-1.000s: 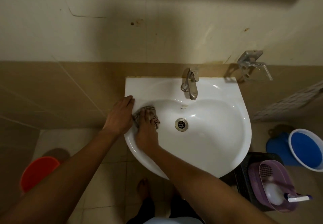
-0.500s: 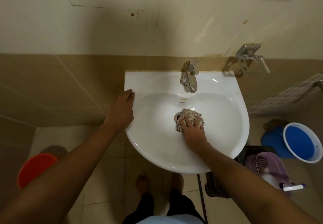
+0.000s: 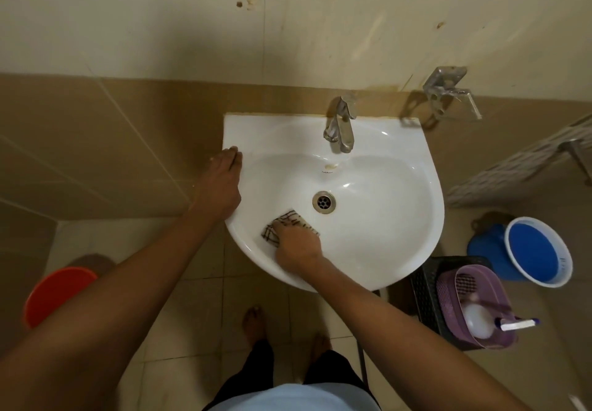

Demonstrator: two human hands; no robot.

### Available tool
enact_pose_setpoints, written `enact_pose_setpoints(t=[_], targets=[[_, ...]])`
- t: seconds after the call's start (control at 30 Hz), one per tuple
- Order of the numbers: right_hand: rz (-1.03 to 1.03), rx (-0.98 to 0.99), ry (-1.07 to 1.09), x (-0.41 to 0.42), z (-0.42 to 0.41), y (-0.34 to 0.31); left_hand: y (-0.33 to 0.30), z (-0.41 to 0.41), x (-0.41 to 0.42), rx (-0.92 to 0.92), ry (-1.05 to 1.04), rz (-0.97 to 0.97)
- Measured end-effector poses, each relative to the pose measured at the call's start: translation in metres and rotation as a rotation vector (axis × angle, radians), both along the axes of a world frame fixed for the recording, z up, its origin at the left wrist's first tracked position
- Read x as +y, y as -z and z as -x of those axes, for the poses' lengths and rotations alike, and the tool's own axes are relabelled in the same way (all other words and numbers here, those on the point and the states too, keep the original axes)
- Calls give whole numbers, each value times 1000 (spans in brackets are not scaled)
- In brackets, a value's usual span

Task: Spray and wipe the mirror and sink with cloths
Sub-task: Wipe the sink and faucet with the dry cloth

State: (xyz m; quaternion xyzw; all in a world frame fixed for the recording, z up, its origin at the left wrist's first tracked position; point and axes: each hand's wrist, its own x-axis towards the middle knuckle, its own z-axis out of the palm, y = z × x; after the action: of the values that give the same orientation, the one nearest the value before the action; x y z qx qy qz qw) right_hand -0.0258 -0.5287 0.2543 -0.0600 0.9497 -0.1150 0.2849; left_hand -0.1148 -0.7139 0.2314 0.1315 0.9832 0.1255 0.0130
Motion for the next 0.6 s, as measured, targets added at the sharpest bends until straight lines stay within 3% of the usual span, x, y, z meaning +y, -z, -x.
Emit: enact_pose_setpoints(t=[0.17,0.33,0.53,0.6], targets=[[117,-57,-112,6,-6,-23,-12,-4,11,-107,-90,69],[336,-227,-150,27,-2,-54,-20,-21,27,-171,-189,-1],[1056,-576,401,88,-7,-66,-42,-71,58,-1,-386,-388],[1304,-661,579,107,-16,-67,-57,-90,76,-33,-509,-587]])
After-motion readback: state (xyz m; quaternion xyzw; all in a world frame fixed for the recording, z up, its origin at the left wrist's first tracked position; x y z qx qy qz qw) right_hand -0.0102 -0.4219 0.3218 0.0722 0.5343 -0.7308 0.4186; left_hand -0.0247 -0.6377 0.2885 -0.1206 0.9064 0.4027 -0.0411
